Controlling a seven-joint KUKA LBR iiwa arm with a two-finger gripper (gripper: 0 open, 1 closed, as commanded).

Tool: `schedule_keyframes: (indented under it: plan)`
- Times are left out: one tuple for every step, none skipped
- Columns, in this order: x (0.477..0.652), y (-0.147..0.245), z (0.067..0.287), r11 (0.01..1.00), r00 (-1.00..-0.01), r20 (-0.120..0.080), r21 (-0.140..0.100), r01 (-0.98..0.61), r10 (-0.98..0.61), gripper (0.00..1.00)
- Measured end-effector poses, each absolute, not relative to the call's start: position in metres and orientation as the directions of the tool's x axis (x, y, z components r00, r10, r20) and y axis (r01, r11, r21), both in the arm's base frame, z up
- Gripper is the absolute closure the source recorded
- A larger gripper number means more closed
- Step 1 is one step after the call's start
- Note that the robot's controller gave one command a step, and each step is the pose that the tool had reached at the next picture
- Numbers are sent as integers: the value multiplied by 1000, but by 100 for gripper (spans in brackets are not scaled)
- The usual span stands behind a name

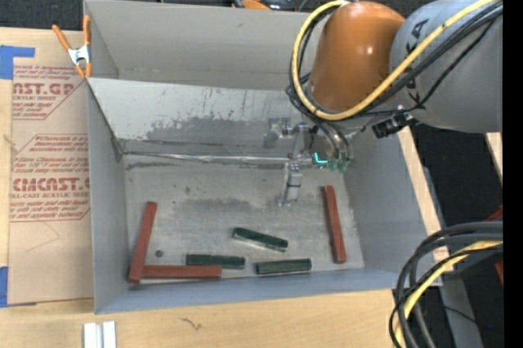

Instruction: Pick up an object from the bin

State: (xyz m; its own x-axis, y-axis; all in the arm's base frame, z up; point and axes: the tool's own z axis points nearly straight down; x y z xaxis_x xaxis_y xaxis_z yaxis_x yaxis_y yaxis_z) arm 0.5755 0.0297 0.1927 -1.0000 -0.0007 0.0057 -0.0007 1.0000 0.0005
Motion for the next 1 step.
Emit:
schedule_keyframes:
  plan:
    - [531, 25, 72, 991, -991, 8, 1, -137, -137, 0]
